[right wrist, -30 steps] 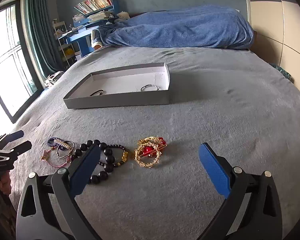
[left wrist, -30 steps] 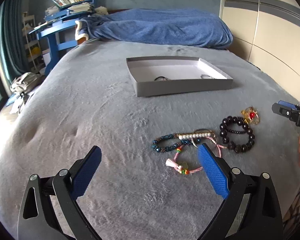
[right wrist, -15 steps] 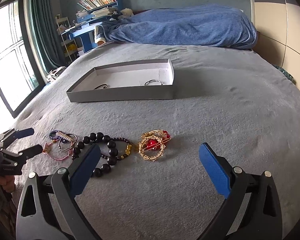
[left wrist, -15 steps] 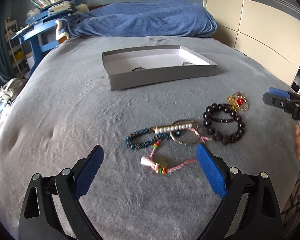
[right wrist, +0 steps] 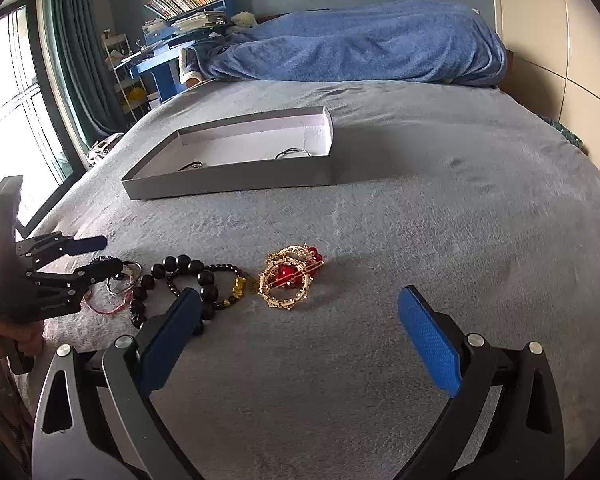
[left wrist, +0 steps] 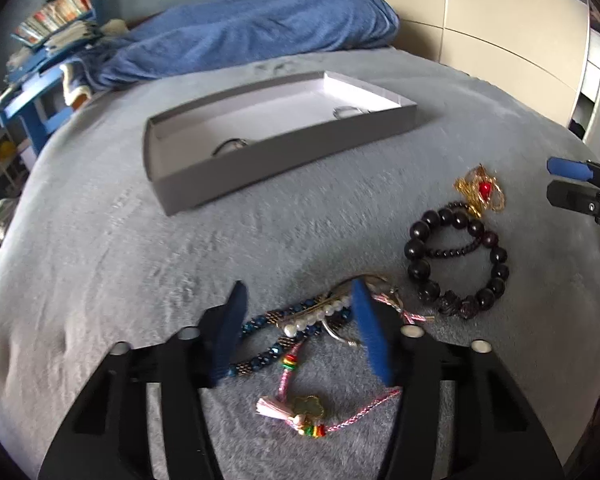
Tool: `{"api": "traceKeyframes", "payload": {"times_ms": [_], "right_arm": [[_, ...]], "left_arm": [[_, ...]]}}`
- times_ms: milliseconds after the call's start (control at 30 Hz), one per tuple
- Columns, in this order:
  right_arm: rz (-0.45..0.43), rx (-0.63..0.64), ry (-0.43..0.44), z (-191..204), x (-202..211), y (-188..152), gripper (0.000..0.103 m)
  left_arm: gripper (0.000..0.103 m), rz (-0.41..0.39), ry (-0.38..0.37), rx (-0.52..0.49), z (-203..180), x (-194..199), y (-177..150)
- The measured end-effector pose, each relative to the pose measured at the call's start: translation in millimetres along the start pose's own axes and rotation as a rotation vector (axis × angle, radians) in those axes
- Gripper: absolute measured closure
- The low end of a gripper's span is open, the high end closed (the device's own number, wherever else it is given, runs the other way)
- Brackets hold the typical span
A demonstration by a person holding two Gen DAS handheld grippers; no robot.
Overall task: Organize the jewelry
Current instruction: 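Grasp the pearl hairpin with the left tool while the right tool grasps the gold wreath hairpin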
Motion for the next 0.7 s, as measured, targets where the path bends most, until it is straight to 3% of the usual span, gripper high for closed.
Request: {"api": "traceKeyframes", "payload": {"times_ms": [133,300,533,700], "right_arm": [[0.02,0.002,0.018,3.2,-8.1,-0.9,0.006],[0.049,0.009,0.022,7.9,-22.0,0.1,0.016],[0.092,0.039,-0.012,12.8,-46.0,-1.9,0.025],[0.116,0.058,-0.076,10.4,-60.6,-2.7,0.033]], "left_arm": [[0.083,0.007,-0.008,-0.047,-9.0,2.6,-4.3],[0.097,-0.009,-0.026,-0.014,-10.6,14.8,-10.7],[0.097,-0.04,-0.064,0.082,2.4,31.0,-12.3],[0.097,-0.035,-0.086,0.095,1.2,29.6,-14.0]]}}
Point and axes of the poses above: each gripper's, at about its wrist camera, not at the fingertips, and x roughly against the way its jaws point, z to its left, y to its top, the point moved 6 cm from there along -x, roughly the way its jaws point, and after that the axes turned 1 degree about -z, right-handed, at the moved point
